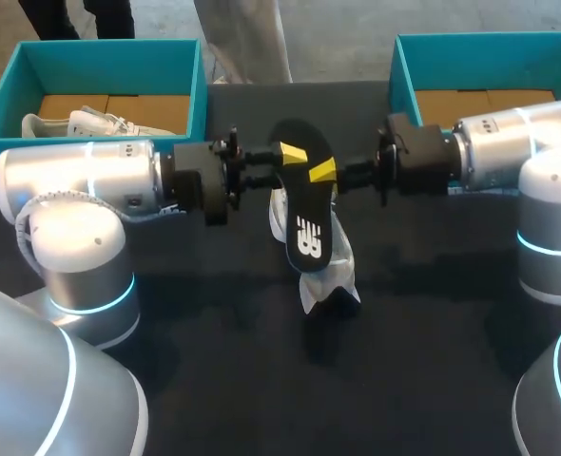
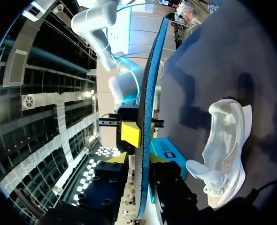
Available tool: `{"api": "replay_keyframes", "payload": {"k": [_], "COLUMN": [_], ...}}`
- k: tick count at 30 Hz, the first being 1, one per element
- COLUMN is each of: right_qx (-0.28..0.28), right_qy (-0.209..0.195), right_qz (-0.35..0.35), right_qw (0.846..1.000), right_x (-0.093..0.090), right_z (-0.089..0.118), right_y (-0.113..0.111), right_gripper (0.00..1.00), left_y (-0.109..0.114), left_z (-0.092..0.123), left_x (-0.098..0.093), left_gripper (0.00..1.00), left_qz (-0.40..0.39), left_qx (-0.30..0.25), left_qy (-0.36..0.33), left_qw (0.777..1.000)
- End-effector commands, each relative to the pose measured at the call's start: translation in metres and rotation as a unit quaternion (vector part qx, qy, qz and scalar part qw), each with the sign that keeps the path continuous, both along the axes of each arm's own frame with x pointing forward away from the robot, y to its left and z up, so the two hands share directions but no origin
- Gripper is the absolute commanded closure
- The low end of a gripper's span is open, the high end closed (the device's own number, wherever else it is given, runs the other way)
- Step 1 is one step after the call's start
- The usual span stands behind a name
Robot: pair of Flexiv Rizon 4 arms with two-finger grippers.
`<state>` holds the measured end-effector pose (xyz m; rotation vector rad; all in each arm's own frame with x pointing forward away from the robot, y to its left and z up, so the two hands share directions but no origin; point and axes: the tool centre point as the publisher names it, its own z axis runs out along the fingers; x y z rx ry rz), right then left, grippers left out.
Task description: Take the shoe out of the shoebox, open the shoe tongue, remove and reinsert the insole, then place the shoe into the shoebox
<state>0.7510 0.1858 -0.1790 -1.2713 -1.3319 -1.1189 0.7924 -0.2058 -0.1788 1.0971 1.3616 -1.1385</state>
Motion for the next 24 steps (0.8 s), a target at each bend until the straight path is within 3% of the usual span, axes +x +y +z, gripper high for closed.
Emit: {"api": "replay_keyframes", "payload": {"k": [1, 8, 12, 17, 20, 24], "right_qx": [-0.002, -0.002, -0.001, 0.001, 0.001, 0.002], "right_qy": [-0.002, -0.005, -0.005, -0.005, -0.004, -0.004], "right_qz": [-0.005, -0.003, -0.001, 0.001, 0.001, 0.001], "right_qw": [1.0, 1.0, 1.0, 1.0, 1.0, 1.0], "right_x": [-0.0048, -0.0057, -0.0065, -0.0069, -0.0074, -0.0074], "right_z": [0.0024, 0.0031, 0.0026, 0.0021, 0.0011, 0.001], "right_y": [-0.003, -0.003, -0.0021, -0.0011, -0.0013, -0.0011], "right_gripper": [1.0, 1.0, 1.0, 1.0, 1.0, 1.0], "left_y": [0.0012, -0.0007, -0.0037, -0.0053, -0.0056, -0.0059], "left_z": [-0.0021, -0.0038, -0.0035, -0.0035, -0.0034, -0.004], "left_x": [-0.0051, -0.0076, -0.0081, -0.0085, -0.0086, -0.0091], "left_gripper": [0.79, 0.86, 0.82, 0.86, 1.0, 1.0], "left_qz": [0.001, 0.001, 0.001, 0.001, 0.001, -0.002], "left_qx": [0.004, 0.008, 0.006, 0.005, 0.005, 0.008], "left_qy": [0.0, 0.002, 0.001, 0.001, 0.002, 0.006], "left_qw": [1.0, 1.0, 1.0, 1.0, 1.0, 1.0]}}
